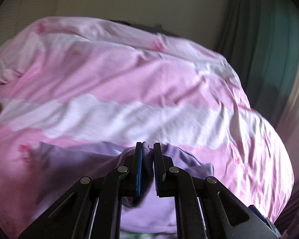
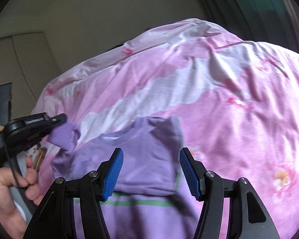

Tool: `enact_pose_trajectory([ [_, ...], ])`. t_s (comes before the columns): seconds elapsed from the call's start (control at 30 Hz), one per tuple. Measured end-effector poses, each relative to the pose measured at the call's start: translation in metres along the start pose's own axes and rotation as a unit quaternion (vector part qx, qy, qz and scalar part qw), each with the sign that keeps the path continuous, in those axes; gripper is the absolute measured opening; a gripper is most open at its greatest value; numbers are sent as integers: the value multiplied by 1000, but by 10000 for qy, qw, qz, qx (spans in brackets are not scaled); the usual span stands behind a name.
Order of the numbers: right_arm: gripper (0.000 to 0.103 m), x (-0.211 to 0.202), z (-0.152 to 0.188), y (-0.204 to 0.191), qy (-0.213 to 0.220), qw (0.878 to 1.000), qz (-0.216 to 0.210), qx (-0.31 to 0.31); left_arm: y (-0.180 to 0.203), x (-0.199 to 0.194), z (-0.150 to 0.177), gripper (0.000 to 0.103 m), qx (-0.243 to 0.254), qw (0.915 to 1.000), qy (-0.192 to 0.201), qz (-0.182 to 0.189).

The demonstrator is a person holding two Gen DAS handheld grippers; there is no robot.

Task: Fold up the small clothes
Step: 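Fold the held sleeve across the sweatshirt body with the left tool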

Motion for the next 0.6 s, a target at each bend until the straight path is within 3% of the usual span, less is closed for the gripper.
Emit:
enact_pose_trajectory([
  [0.2,60,2,4,39,-103,9997,77,204,42,55,20,10,419,9980,-470,-58],
  [0.47,60,13,9,57,-191,9994,55,294,66,86,46,10,807,9931,-836,-140],
  [0.53,60,14,10,56,-218,9994,55,278,70,85,49,14,911,9921,-827,-254],
  [0.6,60,14,10,54,-231,9994,34,238,71,80,49,40,951,9918,-769,-361],
])
Point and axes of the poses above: each gripper's, at about its wrist camera, not at the fingertips, and x roughly the way its jaws point, y to its right, z to its underside, the point moved 1 cm from there along x, roughly the way its jaws point, and after that the axes turned 10 degrees about -y, right-handed, at the moved point
